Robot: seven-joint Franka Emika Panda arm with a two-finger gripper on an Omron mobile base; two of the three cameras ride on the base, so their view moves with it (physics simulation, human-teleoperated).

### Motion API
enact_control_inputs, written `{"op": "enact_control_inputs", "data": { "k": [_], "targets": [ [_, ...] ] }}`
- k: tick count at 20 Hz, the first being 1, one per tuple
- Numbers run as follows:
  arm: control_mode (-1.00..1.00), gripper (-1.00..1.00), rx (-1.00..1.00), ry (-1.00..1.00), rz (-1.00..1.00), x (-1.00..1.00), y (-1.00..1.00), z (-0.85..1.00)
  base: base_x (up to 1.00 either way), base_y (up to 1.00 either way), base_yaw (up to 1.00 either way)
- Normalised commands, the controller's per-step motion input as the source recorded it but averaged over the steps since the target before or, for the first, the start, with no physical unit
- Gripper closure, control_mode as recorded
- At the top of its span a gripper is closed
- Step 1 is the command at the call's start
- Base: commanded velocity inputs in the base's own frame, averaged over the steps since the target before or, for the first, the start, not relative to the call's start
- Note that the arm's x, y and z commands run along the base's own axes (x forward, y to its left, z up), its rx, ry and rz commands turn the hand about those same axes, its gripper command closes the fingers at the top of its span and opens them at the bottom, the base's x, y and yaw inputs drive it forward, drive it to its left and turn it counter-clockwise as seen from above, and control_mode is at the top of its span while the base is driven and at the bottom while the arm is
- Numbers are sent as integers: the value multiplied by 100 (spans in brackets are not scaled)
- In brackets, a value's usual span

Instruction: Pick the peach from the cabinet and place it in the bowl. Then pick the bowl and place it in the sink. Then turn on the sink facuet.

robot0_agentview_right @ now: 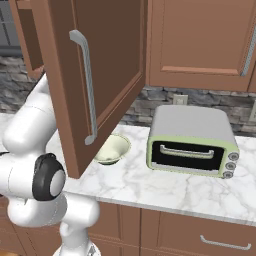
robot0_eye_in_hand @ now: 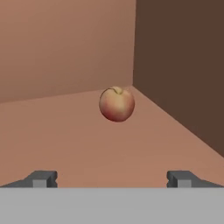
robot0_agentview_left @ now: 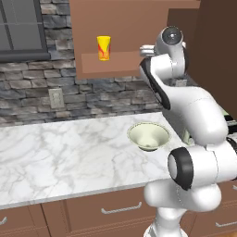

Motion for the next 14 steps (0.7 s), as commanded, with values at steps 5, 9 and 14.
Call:
{"op": "enact_control_inputs", "data": {
  "k": [5, 9, 14],
  "targets": [
    [-100, -100, 0, 5, 0, 51, -19, -6, 0, 0, 0],
    [-100, -100, 0, 3, 0, 49, -18, -1, 0, 0, 0],
    [-100, -100, 0, 3, -1, 51, -10, -11, 0, 0, 0]
  ]
}}
